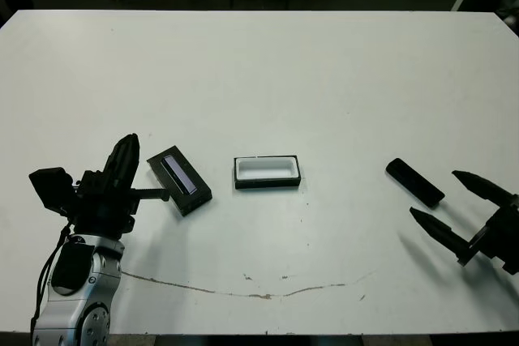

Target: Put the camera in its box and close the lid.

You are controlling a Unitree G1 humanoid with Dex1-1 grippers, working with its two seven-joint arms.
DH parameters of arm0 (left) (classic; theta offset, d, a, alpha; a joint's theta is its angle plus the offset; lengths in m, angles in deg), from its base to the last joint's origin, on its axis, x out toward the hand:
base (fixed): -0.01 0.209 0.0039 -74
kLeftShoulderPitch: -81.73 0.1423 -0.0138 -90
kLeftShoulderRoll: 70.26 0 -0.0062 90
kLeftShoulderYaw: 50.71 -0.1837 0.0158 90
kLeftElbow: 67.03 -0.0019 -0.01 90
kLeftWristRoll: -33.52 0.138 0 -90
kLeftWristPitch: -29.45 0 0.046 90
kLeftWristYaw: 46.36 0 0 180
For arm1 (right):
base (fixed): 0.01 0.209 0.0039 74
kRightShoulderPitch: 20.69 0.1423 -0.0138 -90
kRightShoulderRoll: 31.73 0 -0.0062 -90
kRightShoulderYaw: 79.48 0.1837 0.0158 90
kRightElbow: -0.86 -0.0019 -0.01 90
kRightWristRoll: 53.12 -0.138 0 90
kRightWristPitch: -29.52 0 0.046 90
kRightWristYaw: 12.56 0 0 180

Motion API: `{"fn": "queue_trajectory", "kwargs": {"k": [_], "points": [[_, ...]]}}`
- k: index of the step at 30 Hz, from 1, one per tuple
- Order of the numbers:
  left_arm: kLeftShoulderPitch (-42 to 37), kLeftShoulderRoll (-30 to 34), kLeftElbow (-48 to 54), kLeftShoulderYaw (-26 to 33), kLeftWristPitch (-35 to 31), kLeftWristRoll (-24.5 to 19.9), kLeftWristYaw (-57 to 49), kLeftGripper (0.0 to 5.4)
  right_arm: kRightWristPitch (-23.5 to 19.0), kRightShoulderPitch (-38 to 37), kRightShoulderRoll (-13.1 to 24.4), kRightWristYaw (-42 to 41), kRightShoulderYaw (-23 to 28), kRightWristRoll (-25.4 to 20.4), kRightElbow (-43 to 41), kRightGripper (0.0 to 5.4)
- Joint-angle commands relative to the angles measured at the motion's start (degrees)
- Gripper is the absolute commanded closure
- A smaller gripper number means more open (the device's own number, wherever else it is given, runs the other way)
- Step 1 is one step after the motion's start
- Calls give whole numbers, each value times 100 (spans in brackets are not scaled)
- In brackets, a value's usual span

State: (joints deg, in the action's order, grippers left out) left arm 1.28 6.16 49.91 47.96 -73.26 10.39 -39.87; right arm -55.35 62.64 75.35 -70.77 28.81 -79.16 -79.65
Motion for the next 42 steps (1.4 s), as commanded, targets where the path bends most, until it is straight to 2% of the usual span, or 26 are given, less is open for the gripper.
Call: {"fn": "queue_trajectory", "kwargs": {"k": [1,10,17,22,30,36,38,42], "points": [[85,54,-52,18,-124,4,-23,540,-13,54,99,37,-78,163,190,1],[90,70,-92,19,-59,25,40,540,212,583,131,-232,-143,281,1185,1],[82,34,-59,1,-106,78,-25,540,591,1017,173,-535,-283,471,1990,1],[94,41,-68,11,-98,68,-16,540,629,1201,261,-459,-507,801,2272,1],[114,35,-89,-9,-61,97,3,540,1268,1971,137,-1135,-790,946,3979,1],[111,52,-95,10,-79,74,35,540,995,2325,41,-1389,-923,978,4863,6],[111,65,-95,10,-81,92,37,540,772,2426,5,-1427,-968,1006,5114,5],[110,50,-80,7,-82,102,15,540,465,2409,-37,-1318,-1061,1061,5196,66]]}}
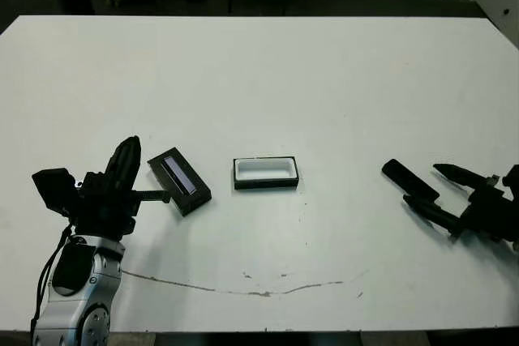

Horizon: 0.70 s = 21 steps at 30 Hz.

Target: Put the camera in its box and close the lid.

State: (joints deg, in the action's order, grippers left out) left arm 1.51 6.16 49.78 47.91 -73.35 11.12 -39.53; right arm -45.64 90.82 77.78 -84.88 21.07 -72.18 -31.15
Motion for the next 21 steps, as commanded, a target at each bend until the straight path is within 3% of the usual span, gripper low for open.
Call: {"fn": "queue_trajectory", "kwargs": {"k": [1,5,9,12,17,21], "points": [[88,45,-56,9,-82,35,-33,540,-496,-447,-285,168,-330,405,307,86],[88,43,-45,9,-92,20,-34,540,-41,-591,-245,527,-646,782,190,182],[85,43,-51,6,-83,30,-35,540,108,-543,-247,945,-971,1146,445,276],[79,41,-51,12,-98,29,-52,540,-404,-563,-231,848,-1137,1122,283,343],[80,40,-45,13,-90,38,-61,540,-1838,-1582,192,1140,-1383,916,-2475,444],[81,44,-68,15,-50,35,-31,540,-1916,-1567,153,1510,-1523,1134,-2405,467]]}}
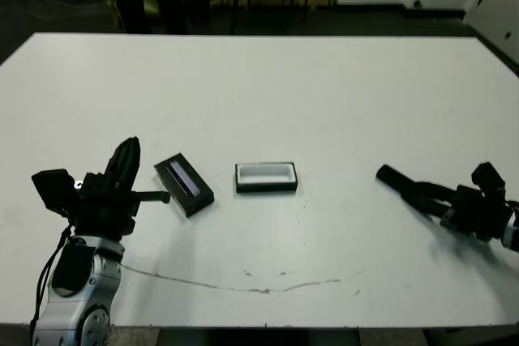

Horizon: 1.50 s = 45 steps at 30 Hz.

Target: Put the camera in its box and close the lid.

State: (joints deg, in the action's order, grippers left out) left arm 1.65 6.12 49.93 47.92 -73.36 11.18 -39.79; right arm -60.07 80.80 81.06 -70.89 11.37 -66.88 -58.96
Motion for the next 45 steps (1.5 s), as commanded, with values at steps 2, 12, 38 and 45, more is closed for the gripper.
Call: {"fn": "queue_trajectory", "kwargs": {"k": [2,12,38,45], "points": [[76,45,-56,7,-79,47,-40,540,-388,-510,-166,184,-614,653,488,468],[76,58,-72,18,-83,39,-32,540,384,139,-345,93,-515,539,1850,468],[78,31,-43,-38,-120,70,-96,540,-1295,1405,-217,-387,-677,-55,-2031,475],[76,45,-19,-40,-147,104,-109,540,-1764,2265,-581,-1096,-1300,-118,-1960,476]]}}
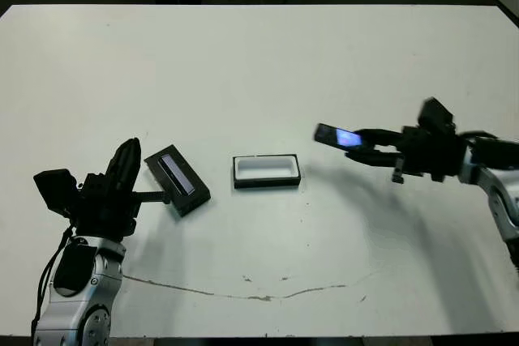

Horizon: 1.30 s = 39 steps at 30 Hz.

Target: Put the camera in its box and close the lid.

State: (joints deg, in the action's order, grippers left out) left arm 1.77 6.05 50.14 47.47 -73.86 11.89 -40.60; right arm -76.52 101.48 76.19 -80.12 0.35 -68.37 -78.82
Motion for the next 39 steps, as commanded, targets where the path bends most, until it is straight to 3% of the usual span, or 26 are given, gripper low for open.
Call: {"fn": "queue_trajectory", "kwargs": {"k": [1,4,11,15,20,31,39], "points": [[60,53,-40,2,-98,51,-37,540,-130,243,-125,-170,-274,99,-40,476],[61,58,-26,2,-113,43,-26,540,-201,383,-206,-161,-506,258,-192,476],[53,43,30,0,-199,31,-72,540,-890,925,-406,-599,-1074,301,-209,476],[52,41,18,-4,-193,27,-62,540,-786,1030,-540,-653,-1283,456,-163,476],[63,54,-37,-5,-119,57,-18,540,-1202,1216,-623,-731,-1571,622,-158,476],[64,35,-46,-40,-173,82,-41,540,-833,1354,-752,-776,-1631,893,214,476],[53,37,-70,-24,-141,96,-27,540,-738,1446,-768,-739,-1352,842,382,476]]}}
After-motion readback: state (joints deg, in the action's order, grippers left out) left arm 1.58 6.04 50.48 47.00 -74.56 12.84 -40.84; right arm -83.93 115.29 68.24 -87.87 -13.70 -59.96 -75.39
